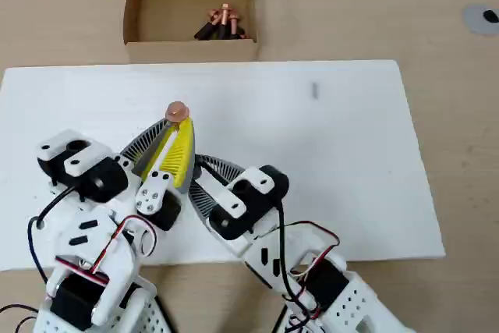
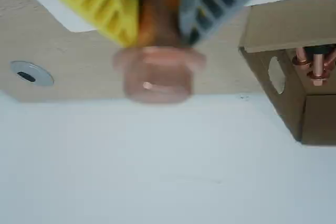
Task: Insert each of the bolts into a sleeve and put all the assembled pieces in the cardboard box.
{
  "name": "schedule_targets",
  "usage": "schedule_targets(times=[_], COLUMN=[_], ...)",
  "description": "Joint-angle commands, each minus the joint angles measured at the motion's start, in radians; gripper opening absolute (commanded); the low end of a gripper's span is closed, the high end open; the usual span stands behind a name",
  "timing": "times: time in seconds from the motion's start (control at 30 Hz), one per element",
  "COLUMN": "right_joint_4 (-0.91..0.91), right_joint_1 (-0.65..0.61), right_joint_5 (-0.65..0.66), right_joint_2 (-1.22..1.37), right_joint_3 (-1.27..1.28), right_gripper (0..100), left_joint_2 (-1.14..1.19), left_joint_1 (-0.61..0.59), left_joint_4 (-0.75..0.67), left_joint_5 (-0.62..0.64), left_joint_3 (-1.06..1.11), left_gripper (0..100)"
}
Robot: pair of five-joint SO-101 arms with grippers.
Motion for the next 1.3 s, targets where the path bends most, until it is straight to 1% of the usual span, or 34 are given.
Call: schedule_targets(times=[0.0,0.43,0.53,0.63,0.83,1.2,1.27], right_joint_4=[-0.006,-0.006,-0.006,-0.006,-0.006,-0.006,-0.006], right_joint_1=[-0.013,-0.013,-0.013,-0.007,0.053,0.142,0.157], right_joint_5=[-0.009,-0.009,-0.009,-0.009,-0.009,-0.009,-0.009], right_joint_2=[-0.108,-0.108,-0.108,-0.108,-0.108,-0.108,-0.108], right_joint_3=[-0.002,-0.002,-0.002,-0.002,-0.002,-0.035,-0.035], right_gripper=[0.9,0.9,0.9,0.9,0.9,0.9,0.9], left_joint_2=[-0.004,-0.004,-0.004,-0.004,-0.004,-0.004,-0.004], left_joint_1=[-0.006,-0.014,-0.014,0.011,0.063,0.069,0.069], left_joint_4=[-0.018,-0.023,-0.005,0.091,0.264,0.427,0.445], left_joint_5=[0.005,0.002,-0.008,-0.069,-0.107,-0.110,-0.110], left_joint_3=[0.002,0.044,0.058,0.037,-0.034,-0.157,-0.175], left_gripper=[0,0,0,0,1,1,3])
